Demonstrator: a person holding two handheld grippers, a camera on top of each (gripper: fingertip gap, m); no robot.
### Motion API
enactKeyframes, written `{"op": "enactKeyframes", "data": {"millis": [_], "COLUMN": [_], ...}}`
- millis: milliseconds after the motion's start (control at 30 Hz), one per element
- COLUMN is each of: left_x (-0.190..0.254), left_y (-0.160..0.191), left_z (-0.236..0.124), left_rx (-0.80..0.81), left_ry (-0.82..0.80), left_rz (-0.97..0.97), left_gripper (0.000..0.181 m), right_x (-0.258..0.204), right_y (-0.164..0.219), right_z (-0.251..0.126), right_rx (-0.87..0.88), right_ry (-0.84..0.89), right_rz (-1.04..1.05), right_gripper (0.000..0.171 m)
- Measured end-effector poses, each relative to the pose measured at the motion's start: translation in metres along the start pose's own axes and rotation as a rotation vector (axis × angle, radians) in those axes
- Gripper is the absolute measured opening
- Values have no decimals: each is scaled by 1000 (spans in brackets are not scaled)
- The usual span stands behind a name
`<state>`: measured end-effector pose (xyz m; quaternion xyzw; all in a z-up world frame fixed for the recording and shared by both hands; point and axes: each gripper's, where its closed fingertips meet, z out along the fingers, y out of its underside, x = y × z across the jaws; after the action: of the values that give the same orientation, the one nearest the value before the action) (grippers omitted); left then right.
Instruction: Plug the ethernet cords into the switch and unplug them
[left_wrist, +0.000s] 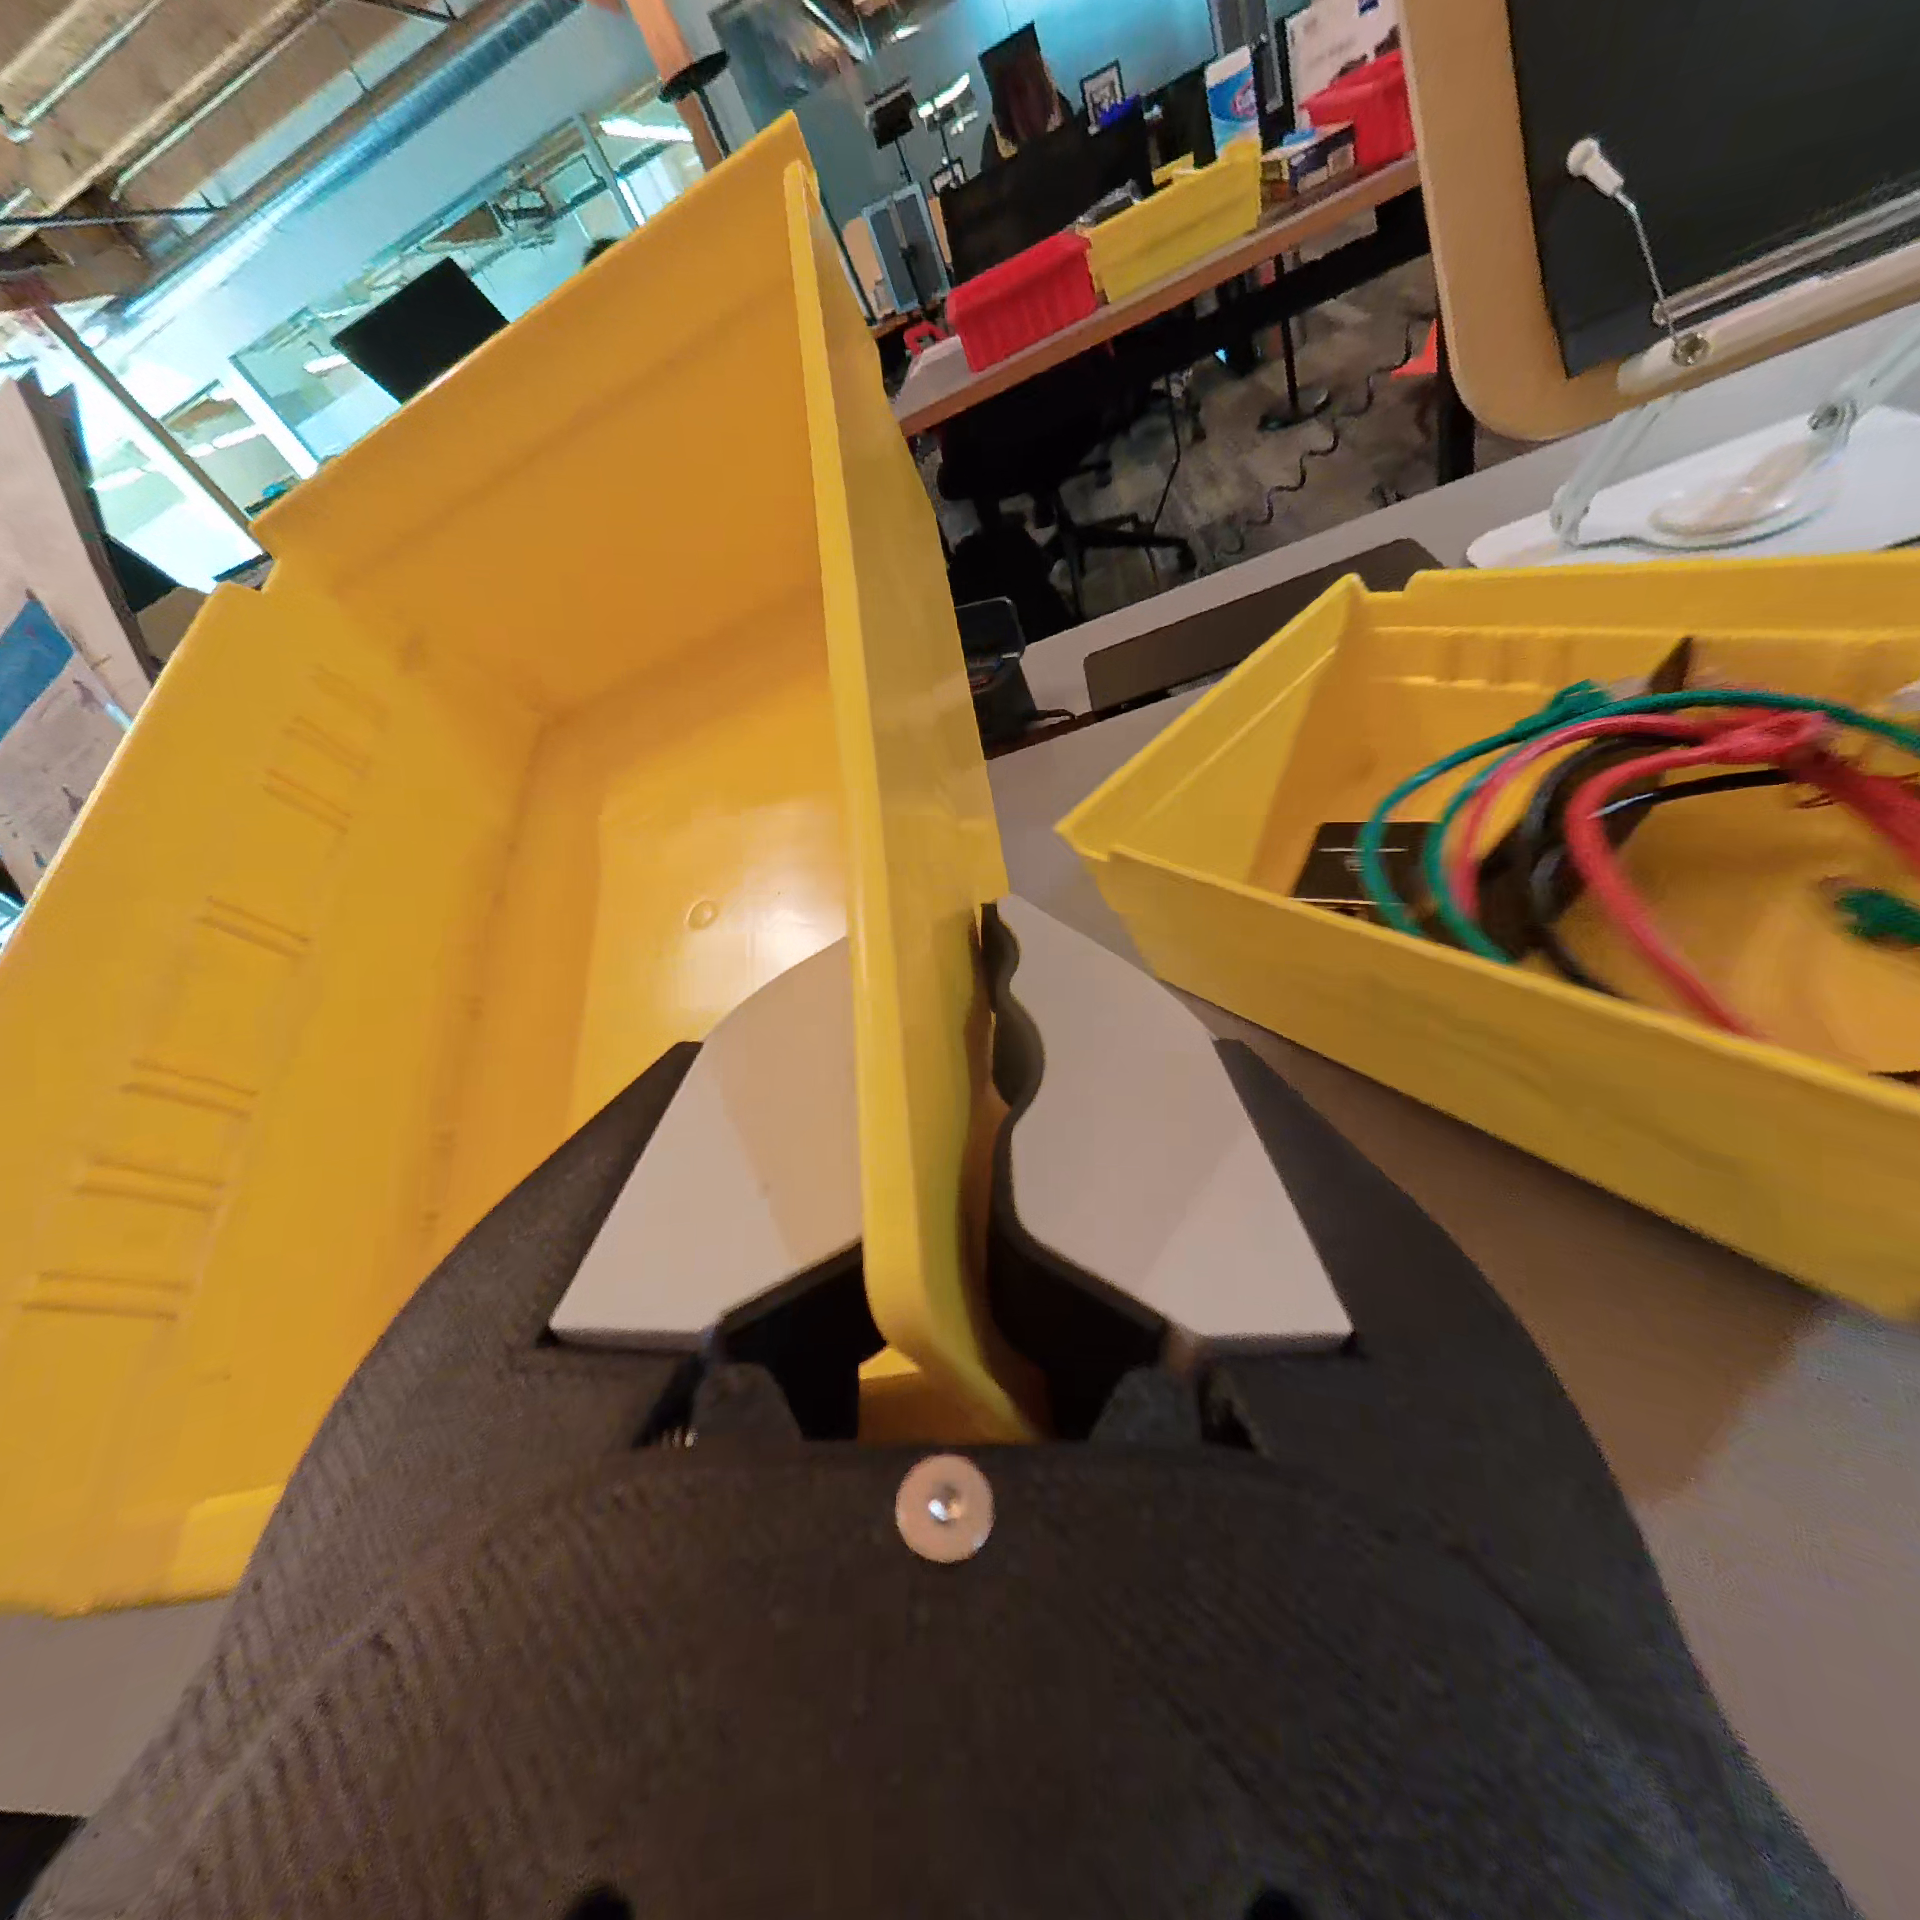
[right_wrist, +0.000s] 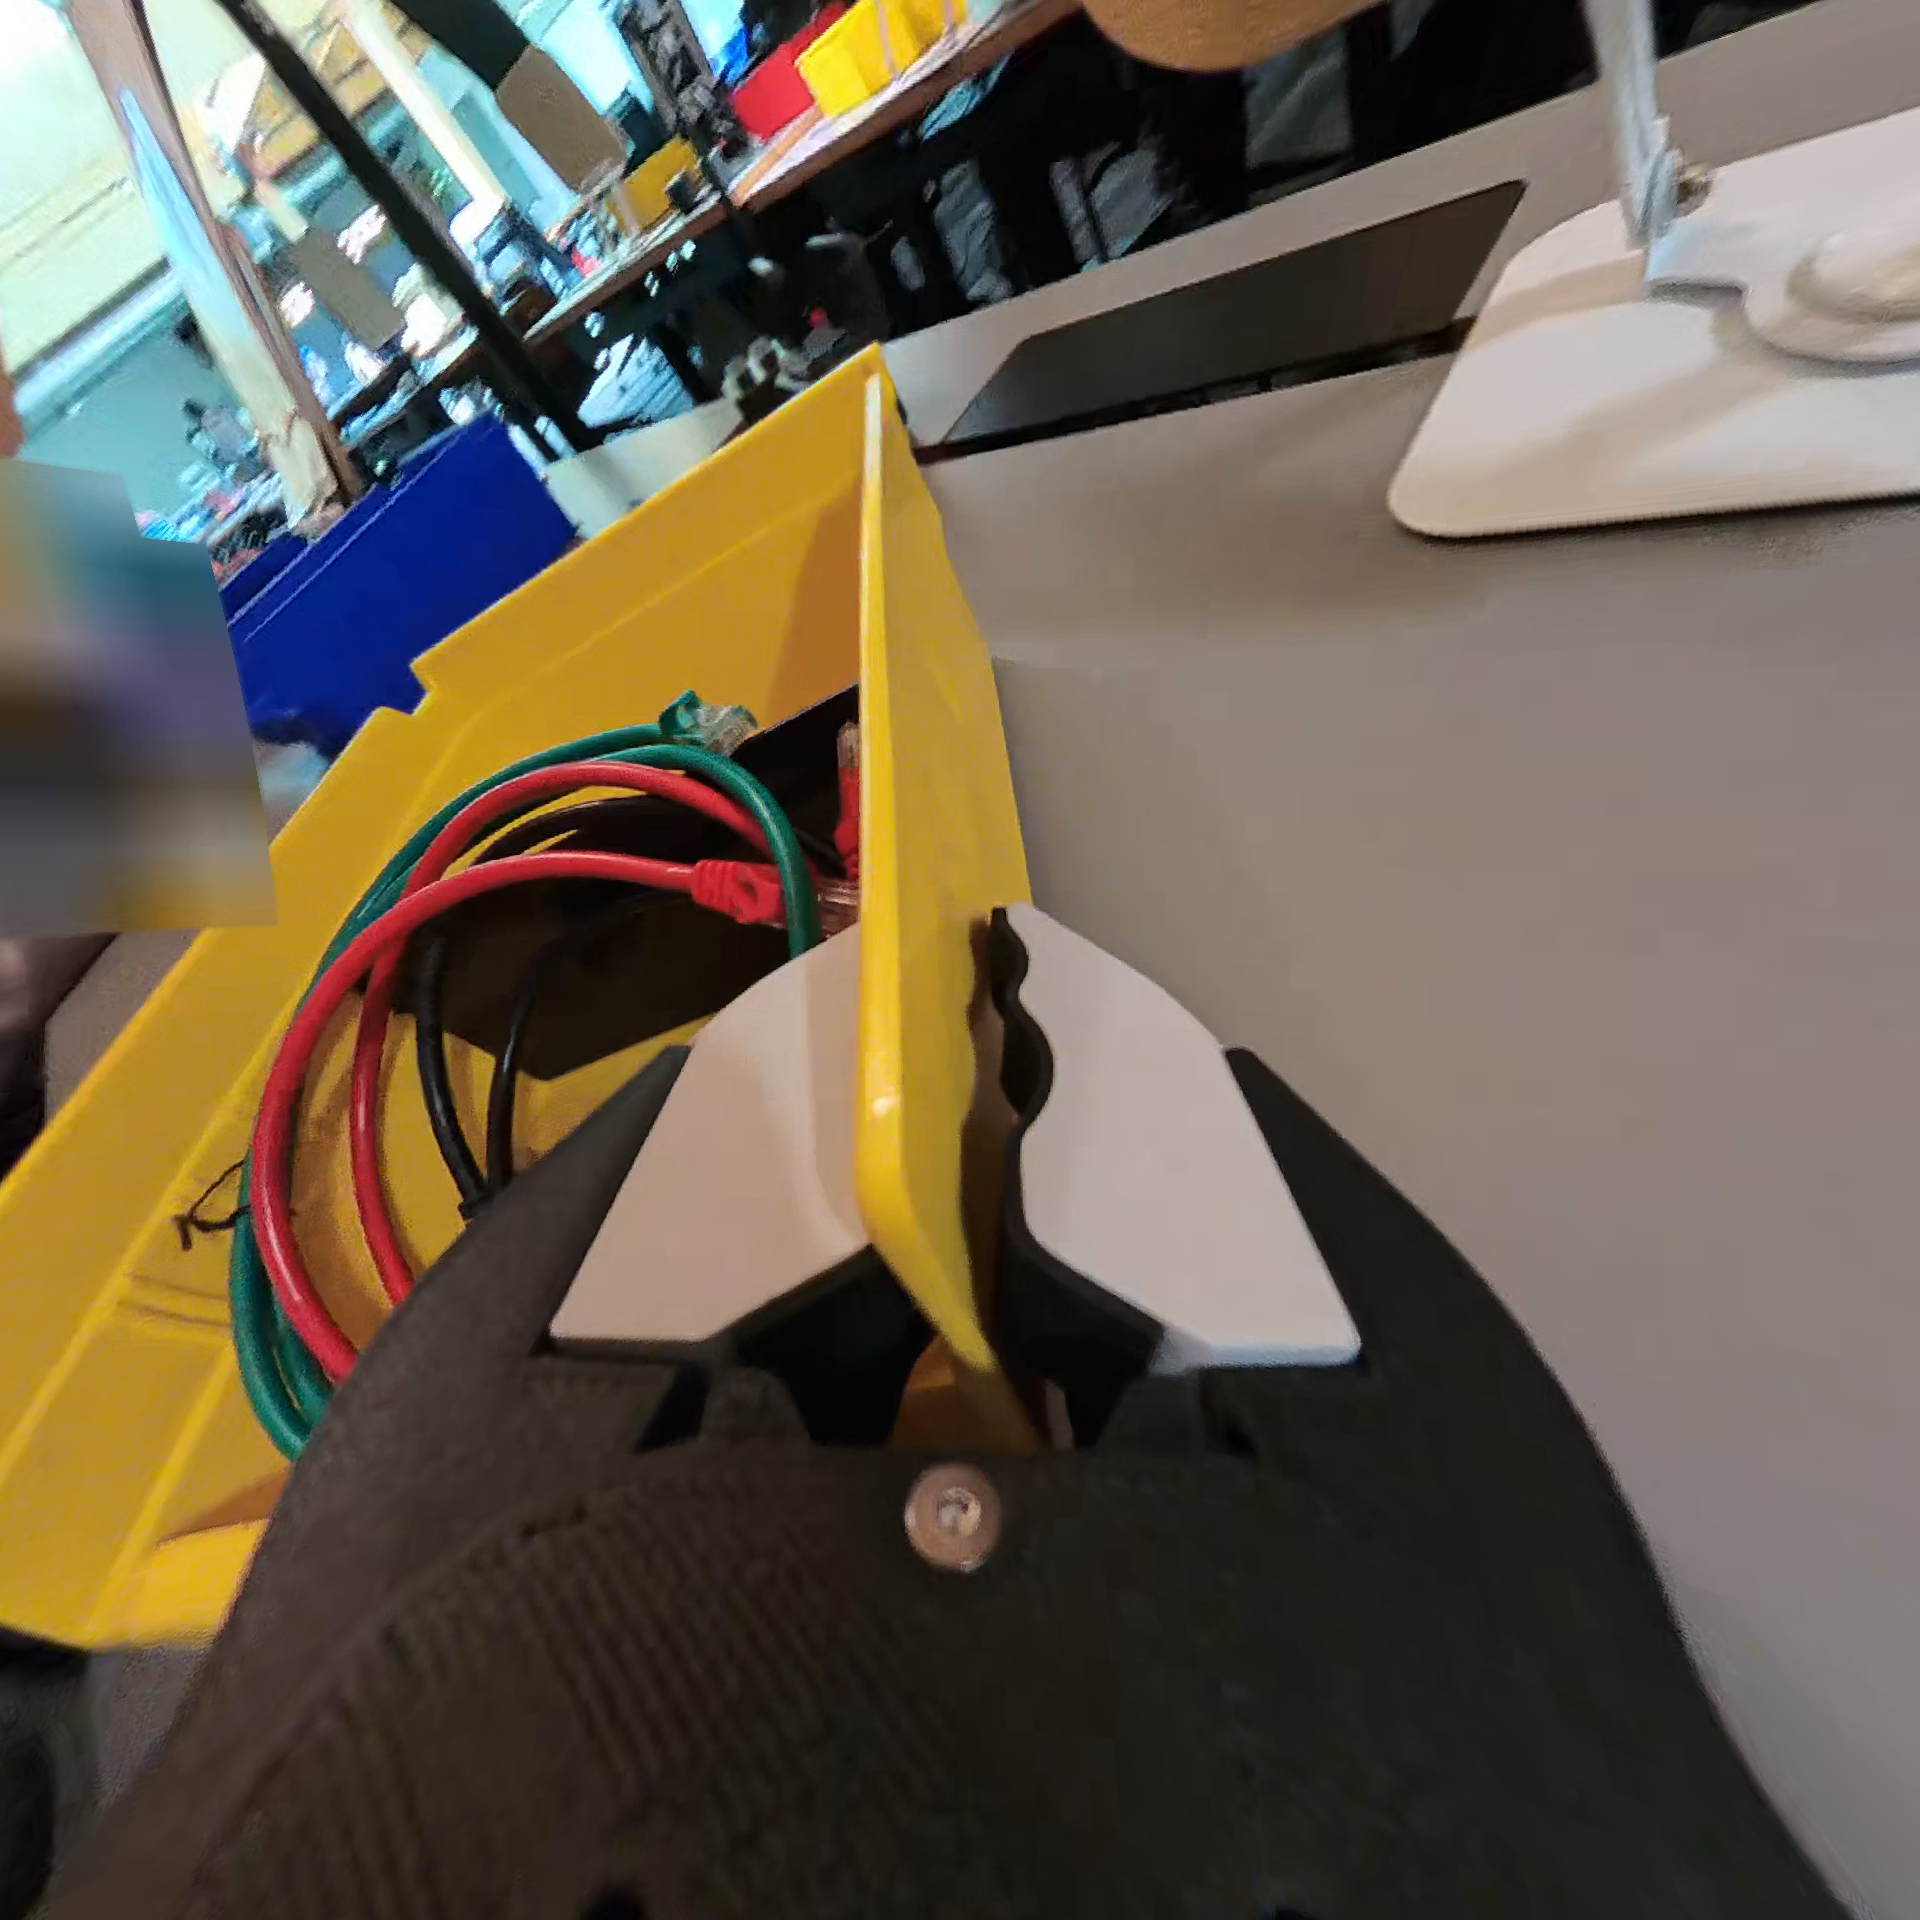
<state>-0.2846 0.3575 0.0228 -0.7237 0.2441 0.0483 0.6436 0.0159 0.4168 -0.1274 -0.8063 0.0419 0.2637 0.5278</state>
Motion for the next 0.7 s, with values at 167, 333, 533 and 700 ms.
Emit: {"op": "enactKeyframes", "data": {"millis": [167,333,533,700], "left_x": [-12,-12,-10,2], "left_y": [4,7,7,-1], "left_z": [0,1,2,-1], "left_rx": [15,46,48,90], "left_ry": [-34,-25,-24,33], "left_rz": [-3,-11,24,11], "left_gripper": [4,4,4,4], "right_x": [-77,-163,-230,-190], "right_y": [21,48,75,49], "right_z": [60,94,76,13], "right_rx": [85,11,-181,-125], "right_ry": [-37,-213,-491,-530], "right_rz": [107,39,32,-18], "right_gripper": [42,70,77,68]}}
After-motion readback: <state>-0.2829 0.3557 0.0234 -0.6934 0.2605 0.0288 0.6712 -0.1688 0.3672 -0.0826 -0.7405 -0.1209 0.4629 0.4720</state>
